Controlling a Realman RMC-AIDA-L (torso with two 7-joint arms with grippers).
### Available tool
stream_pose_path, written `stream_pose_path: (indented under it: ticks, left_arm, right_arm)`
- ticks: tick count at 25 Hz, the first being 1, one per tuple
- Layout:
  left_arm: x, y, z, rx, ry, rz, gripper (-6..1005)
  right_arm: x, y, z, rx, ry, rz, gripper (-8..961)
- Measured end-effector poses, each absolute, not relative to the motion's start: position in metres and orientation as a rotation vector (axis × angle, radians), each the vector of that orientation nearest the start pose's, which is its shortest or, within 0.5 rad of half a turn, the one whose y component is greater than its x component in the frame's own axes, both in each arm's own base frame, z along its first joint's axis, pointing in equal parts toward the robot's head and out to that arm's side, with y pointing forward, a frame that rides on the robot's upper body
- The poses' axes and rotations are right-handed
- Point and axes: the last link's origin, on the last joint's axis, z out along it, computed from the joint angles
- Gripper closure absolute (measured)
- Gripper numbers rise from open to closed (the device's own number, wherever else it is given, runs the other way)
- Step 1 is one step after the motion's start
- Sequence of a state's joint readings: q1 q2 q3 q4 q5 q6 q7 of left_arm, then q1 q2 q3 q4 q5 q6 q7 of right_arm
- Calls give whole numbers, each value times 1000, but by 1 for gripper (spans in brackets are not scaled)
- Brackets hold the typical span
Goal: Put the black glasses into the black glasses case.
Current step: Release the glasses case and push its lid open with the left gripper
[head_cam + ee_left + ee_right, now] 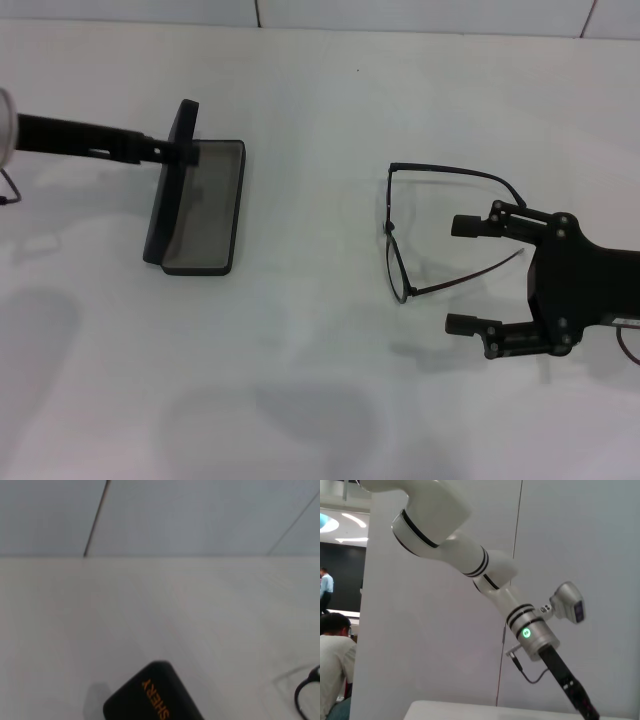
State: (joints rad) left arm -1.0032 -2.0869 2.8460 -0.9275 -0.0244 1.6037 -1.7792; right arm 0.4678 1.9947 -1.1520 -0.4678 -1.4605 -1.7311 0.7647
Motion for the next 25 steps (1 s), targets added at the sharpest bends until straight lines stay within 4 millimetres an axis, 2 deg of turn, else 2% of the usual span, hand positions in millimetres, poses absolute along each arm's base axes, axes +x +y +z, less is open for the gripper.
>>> stream_pose_path:
  ticks: [5,18,25]
  left_arm:
    - [-265,388,52,-2438,-1263,-166,207]
    - [-265,397,45,-2411,-1263,-63,227]
    - [-261,400,41,-2409,-1294,-49,332]
  right_arm:
    - [239,286,-13,-2754,-169,1054,70]
    - [239,286,-14,-2758,-184,1044,71]
    - [241,284,-14,-2755,-189,1044,71]
